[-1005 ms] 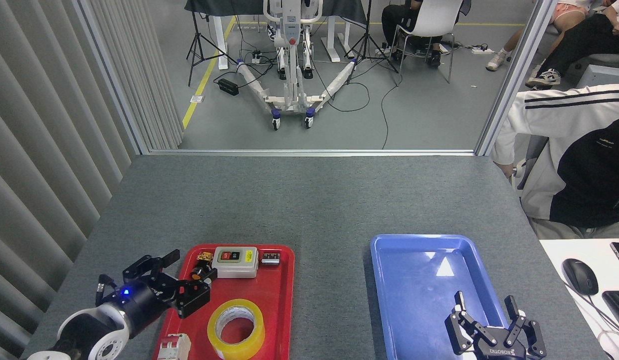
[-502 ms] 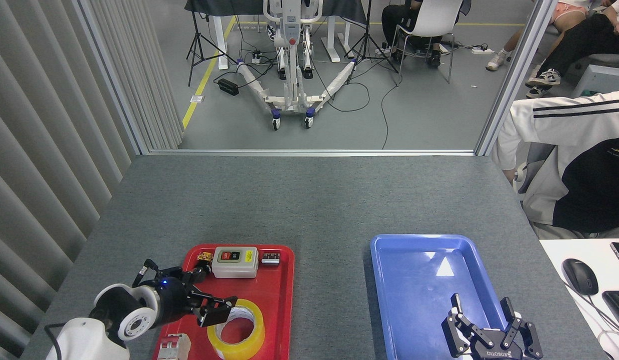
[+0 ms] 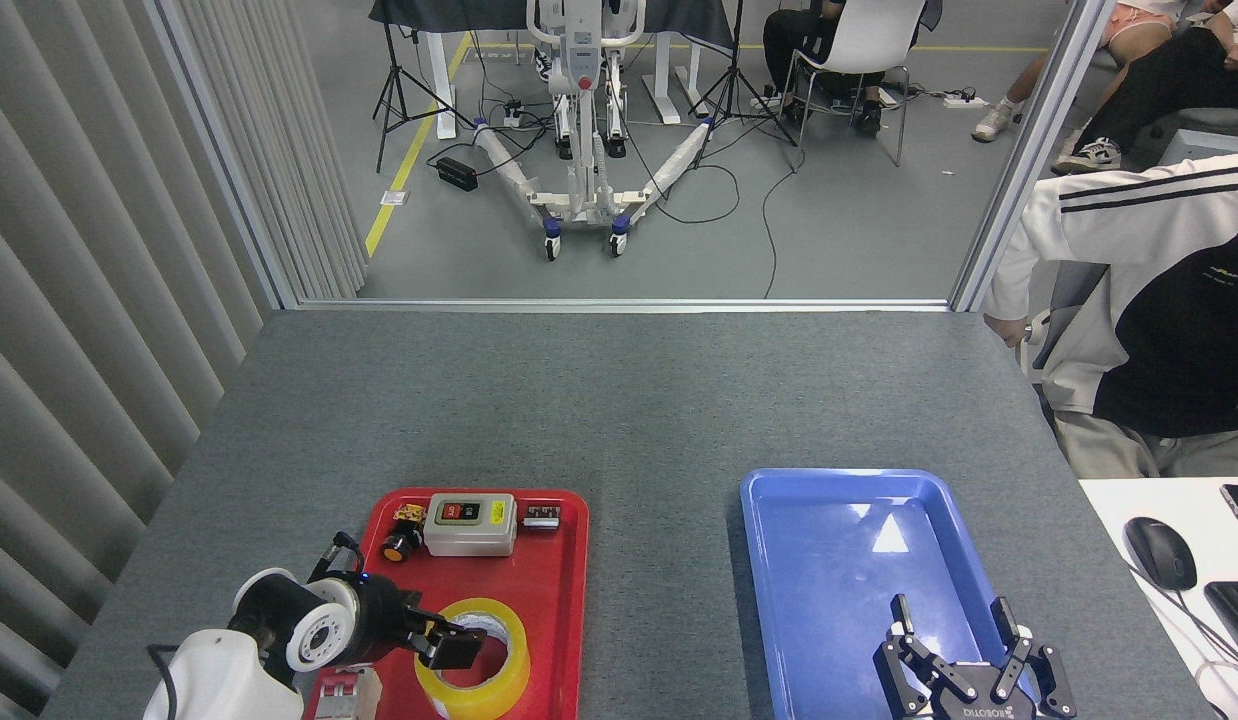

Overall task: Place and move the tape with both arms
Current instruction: 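Reach the left gripper into the red tray and grasp the yellow tape roll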

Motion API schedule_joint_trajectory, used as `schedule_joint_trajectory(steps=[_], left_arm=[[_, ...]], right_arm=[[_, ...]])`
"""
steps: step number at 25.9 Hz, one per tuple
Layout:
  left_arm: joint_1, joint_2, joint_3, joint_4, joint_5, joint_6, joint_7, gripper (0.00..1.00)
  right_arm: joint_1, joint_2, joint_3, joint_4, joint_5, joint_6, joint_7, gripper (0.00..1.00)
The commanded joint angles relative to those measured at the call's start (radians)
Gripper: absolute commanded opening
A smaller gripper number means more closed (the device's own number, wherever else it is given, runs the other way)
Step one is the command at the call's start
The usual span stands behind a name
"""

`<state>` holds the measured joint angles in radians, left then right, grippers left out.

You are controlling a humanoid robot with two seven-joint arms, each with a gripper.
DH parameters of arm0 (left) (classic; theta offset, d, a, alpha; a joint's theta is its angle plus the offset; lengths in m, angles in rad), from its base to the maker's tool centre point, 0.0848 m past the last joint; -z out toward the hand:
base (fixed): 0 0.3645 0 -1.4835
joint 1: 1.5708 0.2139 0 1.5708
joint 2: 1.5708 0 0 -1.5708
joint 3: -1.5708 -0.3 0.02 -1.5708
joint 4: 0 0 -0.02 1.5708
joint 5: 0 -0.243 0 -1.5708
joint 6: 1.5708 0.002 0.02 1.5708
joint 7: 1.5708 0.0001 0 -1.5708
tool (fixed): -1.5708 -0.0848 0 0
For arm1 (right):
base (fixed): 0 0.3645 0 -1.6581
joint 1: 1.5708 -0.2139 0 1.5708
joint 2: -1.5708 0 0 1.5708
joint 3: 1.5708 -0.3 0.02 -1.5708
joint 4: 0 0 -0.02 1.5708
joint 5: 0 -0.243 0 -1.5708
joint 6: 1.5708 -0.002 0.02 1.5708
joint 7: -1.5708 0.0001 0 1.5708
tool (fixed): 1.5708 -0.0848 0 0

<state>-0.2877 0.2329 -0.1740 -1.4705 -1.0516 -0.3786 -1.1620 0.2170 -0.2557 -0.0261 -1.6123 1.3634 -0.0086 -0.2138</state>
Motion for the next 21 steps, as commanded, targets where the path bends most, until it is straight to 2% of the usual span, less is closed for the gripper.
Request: schedule_joint_trajectory(steps=[1,3,8,10,12,14,15,16,21], left_arm=[[-0.010,-0.006,-0.001,0.041,-0.005,0.024,-0.002,0.86],[-0.014,-0.004,-0.001,0.044,-0.005,0.030,-0.002,0.77],[-0.008,-0.007,-0.004,0.045,-0.005,0.050,-0.008,0.47],[-0.005,-0.007,-0.004,0.041,-0.004,0.050,-0.008,0.39],[-0.004,-0.014,-0.012,0.041,-0.004,0.050,-0.011,0.22],[0.005,-0.018,-0.012,0.045,-0.004,0.050,-0.019,0.13],[0.007,-0.020,-0.012,0.042,-0.004,0.050,-0.036,0.04],[0.007,-0.026,-0.010,0.041,0.001,0.047,-0.057,0.00],[0.001,-0.040,-0.009,0.033,0.016,0.035,-0.073,0.00]], right_arm=[[0.002,0.009,0.000,0.000,0.017,-0.001,0.001,0.99],[0.002,0.012,0.000,0.000,0.023,-0.001,0.001,0.99],[0.001,0.010,0.000,0.000,0.025,-0.016,0.001,0.99],[-0.001,0.009,0.000,0.000,0.025,-0.016,0.001,0.99],[0.001,0.009,0.000,0.000,0.025,-0.017,0.001,0.99],[-0.001,0.010,0.000,0.000,0.025,-0.017,-0.001,0.99],[-0.001,0.010,0.000,0.000,0.026,-0.019,-0.001,0.99],[-0.001,0.010,0.000,0.000,0.026,-0.019,0.001,0.99],[-0.002,0.009,0.000,0.000,0.034,-0.019,-0.001,0.99]])
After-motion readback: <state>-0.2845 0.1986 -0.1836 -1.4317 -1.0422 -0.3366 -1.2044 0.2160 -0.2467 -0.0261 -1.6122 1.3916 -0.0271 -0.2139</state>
